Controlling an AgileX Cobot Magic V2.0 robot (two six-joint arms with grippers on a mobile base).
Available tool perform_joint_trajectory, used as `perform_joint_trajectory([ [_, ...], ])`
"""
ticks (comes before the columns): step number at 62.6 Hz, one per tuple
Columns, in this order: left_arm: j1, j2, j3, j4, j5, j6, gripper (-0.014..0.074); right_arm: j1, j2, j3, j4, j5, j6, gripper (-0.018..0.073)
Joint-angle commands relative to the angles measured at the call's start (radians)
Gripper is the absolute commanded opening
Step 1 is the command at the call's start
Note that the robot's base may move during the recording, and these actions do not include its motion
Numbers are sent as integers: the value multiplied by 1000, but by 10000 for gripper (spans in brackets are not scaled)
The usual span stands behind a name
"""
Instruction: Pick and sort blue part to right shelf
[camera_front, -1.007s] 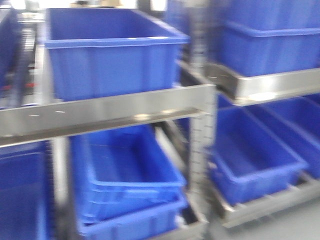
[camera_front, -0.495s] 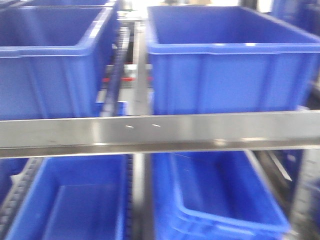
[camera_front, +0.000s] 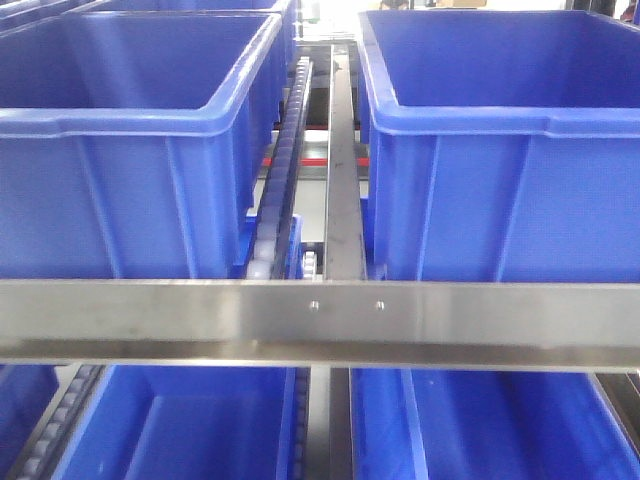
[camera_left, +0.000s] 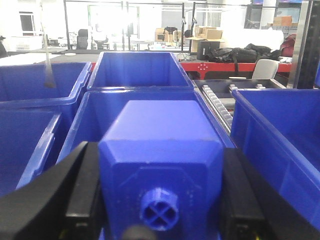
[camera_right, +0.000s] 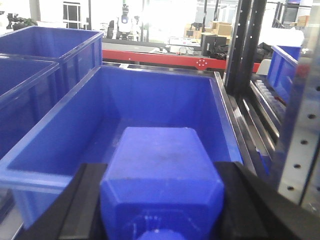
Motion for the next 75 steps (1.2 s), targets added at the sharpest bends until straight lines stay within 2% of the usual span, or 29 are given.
perform_joint_trajectory([
  [1, 1, 16, -29, -9, -93, -4, 333, -5, 10, -29, -6, -98, -8, 423],
  [75, 1, 16, -29, -9, -93, -4, 333, -5, 10, -29, -6, -98, -8, 423],
])
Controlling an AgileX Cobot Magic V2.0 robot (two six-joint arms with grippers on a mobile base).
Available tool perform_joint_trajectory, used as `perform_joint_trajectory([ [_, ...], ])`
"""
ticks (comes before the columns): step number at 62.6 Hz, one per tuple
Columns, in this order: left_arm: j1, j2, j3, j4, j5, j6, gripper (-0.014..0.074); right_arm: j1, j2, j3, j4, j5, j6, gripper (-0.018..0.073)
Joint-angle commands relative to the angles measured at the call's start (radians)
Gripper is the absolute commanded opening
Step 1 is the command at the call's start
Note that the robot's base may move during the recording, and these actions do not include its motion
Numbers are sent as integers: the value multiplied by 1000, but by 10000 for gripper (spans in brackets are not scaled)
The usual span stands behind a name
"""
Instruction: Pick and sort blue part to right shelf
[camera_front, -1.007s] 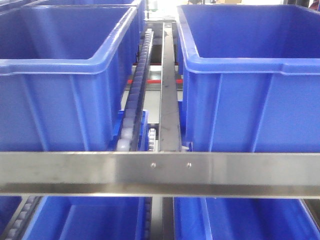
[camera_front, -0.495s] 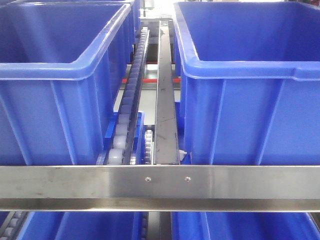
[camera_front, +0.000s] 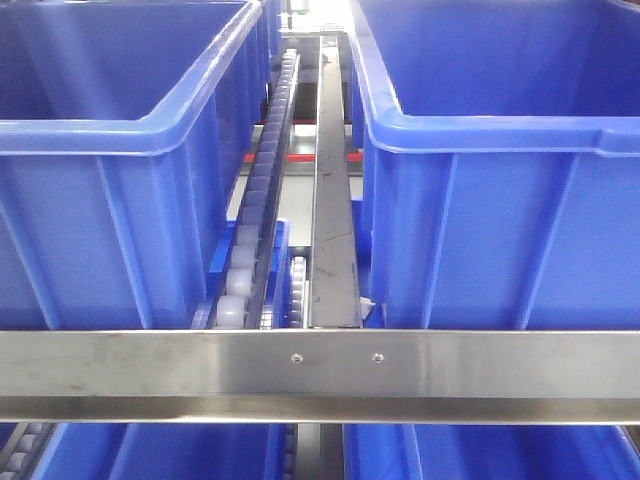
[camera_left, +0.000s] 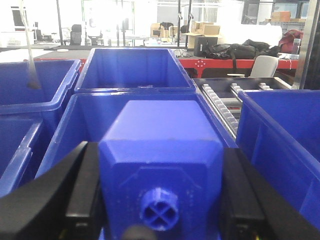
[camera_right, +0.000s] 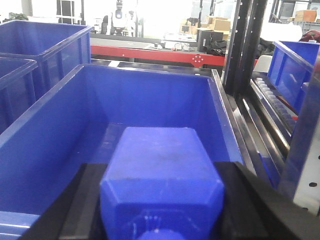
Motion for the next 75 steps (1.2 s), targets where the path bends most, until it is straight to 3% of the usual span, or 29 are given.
perform_joint_trajectory([
  [1, 1, 16, -29, -9, -93, -4, 333, -5, 10, -29, -6, -98, -8, 423],
  [36, 1, 16, -29, -11, -116, -4, 333, -5, 10, -29, 14, -84, -8, 423],
  [47, 1, 16, -29, -63, -120, -4, 333, -5, 36, -50, 54, -16, -8, 423],
  [59, 1, 93, -33, -63, -120, -4, 333, -5, 176, -135, 62, 22, -8, 423],
  [75, 1, 339, -42, -63, -176, 3, 333, -4, 519, -325, 66, 13, -8, 423],
])
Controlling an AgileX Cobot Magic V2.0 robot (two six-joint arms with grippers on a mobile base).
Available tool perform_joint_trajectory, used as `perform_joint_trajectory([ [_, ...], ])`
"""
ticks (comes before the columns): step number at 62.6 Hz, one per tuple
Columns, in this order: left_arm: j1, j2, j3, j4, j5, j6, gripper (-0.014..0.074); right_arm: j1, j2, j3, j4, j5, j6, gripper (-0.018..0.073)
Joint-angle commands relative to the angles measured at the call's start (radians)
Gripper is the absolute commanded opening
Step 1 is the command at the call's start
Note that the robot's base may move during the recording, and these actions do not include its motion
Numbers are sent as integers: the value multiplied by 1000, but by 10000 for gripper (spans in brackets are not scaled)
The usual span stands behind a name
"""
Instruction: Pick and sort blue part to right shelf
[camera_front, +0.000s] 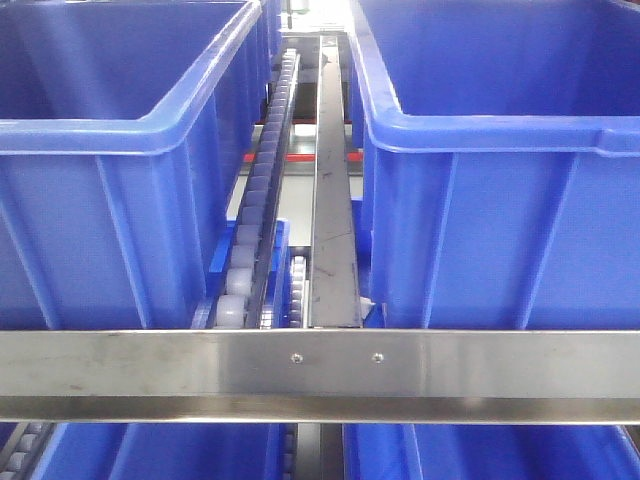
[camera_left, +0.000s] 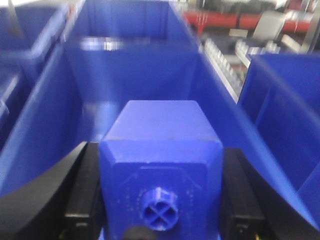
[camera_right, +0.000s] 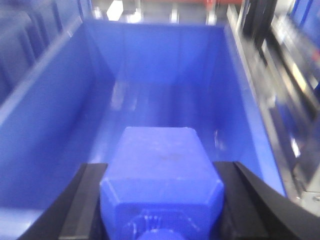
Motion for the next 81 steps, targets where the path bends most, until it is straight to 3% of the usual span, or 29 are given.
perform_joint_trajectory([
  [1, 1, 90, -37, -15, -142, 3, 333, -4, 122, -92, 5, -106, -8, 423],
  [17, 1, 307, -37, -15, -389, 3, 333, 9, 369, -140, 5, -262, -8, 423],
  [34, 1, 484, -37, -11, -421, 3, 333, 65, 511, -140, 5, -349, -8, 423],
  [52, 1, 529, -37, -11, -412, 3, 342, 65, 545, -139, 5, -388, -8, 423],
  [58, 1, 529, -37, -11, -406, 3, 417, 65, 545, -139, 5, -388, -8, 451],
  [68, 1, 529, -37, -11, -406, 3, 611, 65, 545, -139, 4, -384, -8, 622],
  [81, 1, 529, -39, -11, -406, 3, 620, 65, 545, -139, 4, -378, -8, 624],
])
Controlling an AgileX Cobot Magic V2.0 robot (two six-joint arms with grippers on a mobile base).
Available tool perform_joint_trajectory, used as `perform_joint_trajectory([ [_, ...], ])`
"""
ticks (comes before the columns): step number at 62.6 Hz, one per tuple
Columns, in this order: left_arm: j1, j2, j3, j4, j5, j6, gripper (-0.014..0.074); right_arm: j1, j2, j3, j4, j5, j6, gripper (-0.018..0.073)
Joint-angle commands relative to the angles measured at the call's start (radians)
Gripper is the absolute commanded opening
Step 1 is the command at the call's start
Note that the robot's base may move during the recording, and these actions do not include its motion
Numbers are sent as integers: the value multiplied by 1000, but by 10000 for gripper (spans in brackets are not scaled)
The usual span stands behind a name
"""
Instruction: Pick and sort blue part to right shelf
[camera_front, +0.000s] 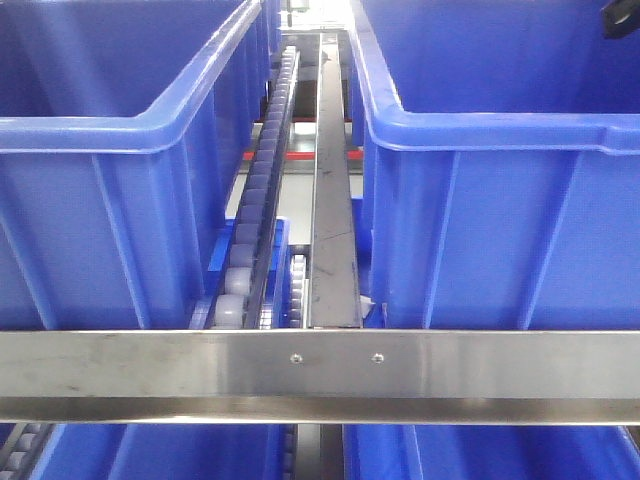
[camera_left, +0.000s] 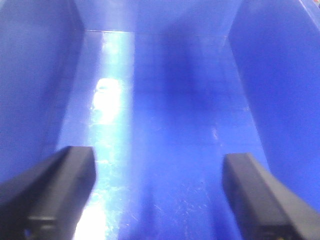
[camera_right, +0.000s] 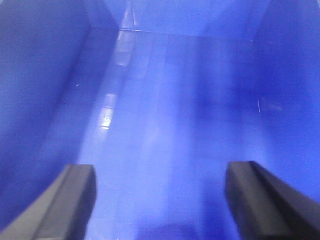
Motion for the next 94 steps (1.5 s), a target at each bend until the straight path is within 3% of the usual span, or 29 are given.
perform_joint_trajectory([
  [1, 1, -13, -42, -8, -81, -1, 620, 3, -19, -38, 1, -85, -8, 624],
  [9, 1, -13, -88, -8, -30, -1, 601, 3, -32, -38, 1, -71, -8, 624],
  [17, 1, -21, -170, -8, 84, -1, 469, 0, -70, -38, 1, -36, -8, 556],
  [21, 1, -23, -199, -8, 110, -1, 358, -5, -92, -38, 1, -21, -8, 440],
  [31, 1, -23, -238, -8, 98, -1, 113, -8, -132, -38, 1, -19, -8, 31],
  [36, 1, -23, -253, -10, 118, -1, 128, -8, -134, -38, 2, -19, -8, 77],
  [62, 1, -79, -196, 2, 118, -1, 122, -8, -200, -24, 2, -1, -8, 60],
  [89, 3, -533, 128, -11, 118, -1, 122, -8, -533, 251, 2, -46, -8, 55],
  [94, 21, -613, 177, -11, 118, -37, 122, -8, -604, 286, 2, -40, -8, 55],
])
